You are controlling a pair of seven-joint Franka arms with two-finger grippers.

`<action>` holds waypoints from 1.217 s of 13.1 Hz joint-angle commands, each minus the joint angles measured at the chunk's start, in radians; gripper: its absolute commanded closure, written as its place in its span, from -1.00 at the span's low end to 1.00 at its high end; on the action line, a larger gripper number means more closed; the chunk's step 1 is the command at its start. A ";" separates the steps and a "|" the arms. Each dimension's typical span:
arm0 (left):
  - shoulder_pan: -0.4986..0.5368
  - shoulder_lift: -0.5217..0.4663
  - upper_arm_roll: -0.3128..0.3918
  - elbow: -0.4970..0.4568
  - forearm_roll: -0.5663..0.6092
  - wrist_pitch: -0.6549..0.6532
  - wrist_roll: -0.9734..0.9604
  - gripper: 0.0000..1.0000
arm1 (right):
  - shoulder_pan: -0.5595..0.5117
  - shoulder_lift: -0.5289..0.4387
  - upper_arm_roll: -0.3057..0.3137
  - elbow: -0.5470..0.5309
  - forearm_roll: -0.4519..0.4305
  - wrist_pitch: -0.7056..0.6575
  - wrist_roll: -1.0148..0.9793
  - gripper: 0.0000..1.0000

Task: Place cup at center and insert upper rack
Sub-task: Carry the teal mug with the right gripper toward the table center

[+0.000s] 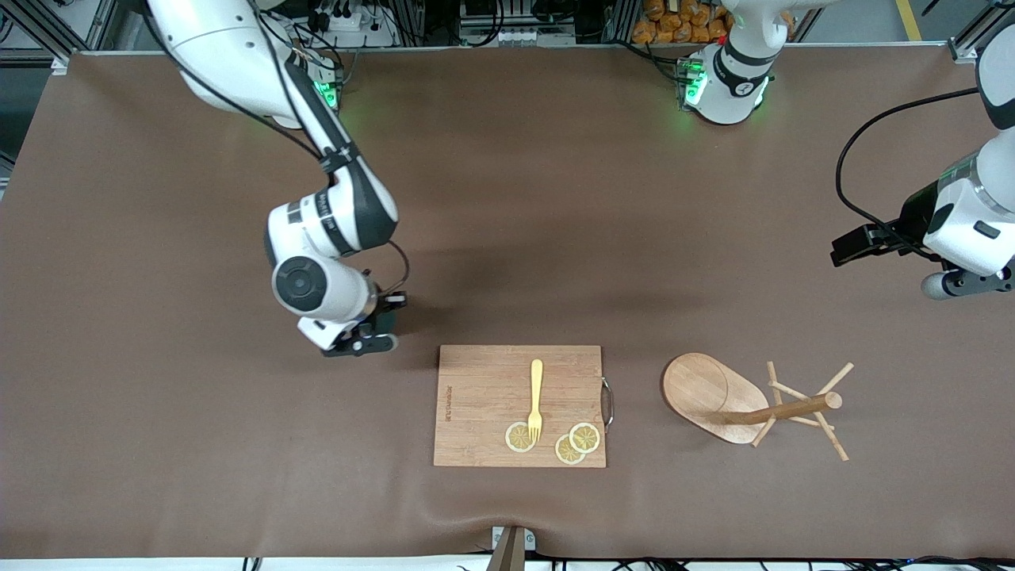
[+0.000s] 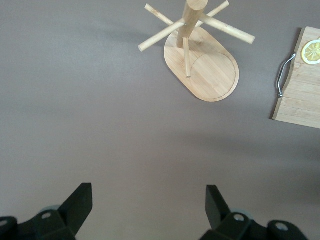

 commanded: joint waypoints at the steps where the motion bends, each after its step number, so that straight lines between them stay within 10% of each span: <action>1: 0.008 -0.003 -0.007 -0.001 0.022 0.002 0.015 -1.00 | 0.091 -0.008 -0.012 0.028 0.028 -0.004 0.135 1.00; 16: 0.008 -0.003 -0.006 -0.001 0.035 0.006 0.015 -1.00 | 0.536 0.032 -0.008 0.132 0.129 0.014 0.714 1.00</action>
